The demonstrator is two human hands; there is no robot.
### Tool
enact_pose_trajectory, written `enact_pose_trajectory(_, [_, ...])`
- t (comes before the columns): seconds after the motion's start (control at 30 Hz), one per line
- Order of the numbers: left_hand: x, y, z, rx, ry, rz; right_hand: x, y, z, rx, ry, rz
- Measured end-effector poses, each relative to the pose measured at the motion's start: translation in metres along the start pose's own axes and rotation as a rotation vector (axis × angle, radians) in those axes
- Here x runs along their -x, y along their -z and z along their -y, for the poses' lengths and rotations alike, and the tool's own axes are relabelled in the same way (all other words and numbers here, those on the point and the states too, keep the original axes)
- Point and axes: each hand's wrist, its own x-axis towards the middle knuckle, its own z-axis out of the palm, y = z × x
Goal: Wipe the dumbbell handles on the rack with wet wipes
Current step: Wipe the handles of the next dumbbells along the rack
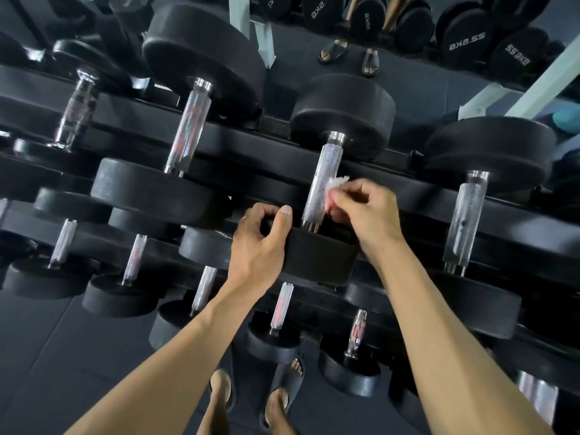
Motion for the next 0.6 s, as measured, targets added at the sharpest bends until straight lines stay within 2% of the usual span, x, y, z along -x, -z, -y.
enact_pose_trajectory(0.07, [0.0, 0.0, 0.0, -0.005, 0.008, 0.004, 0.009, 0.004, -0.003, 0.085, 0.029, 0.062])
enact_pose_trajectory(0.2, [0.0, 0.001, -0.002, -0.005, 0.018, 0.01, -0.014, -0.003, 0.016, 0.039, 0.153, -0.099])
enact_pose_trajectory(0.27, [0.0, 0.001, -0.002, -0.012, 0.024, 0.011, -0.014, -0.005, 0.018, 0.014, 0.161, -0.122])
enact_pose_trajectory(0.47, [0.003, 0.002, -0.008, -0.043, 0.032, 0.022, 0.024, 0.007, -0.002, 0.248, 0.093, 0.122])
enact_pose_trajectory(0.6, [0.003, 0.012, -0.018, -0.133, 0.022, 0.102, 0.026, 0.009, 0.018, 0.245, 0.121, 0.145])
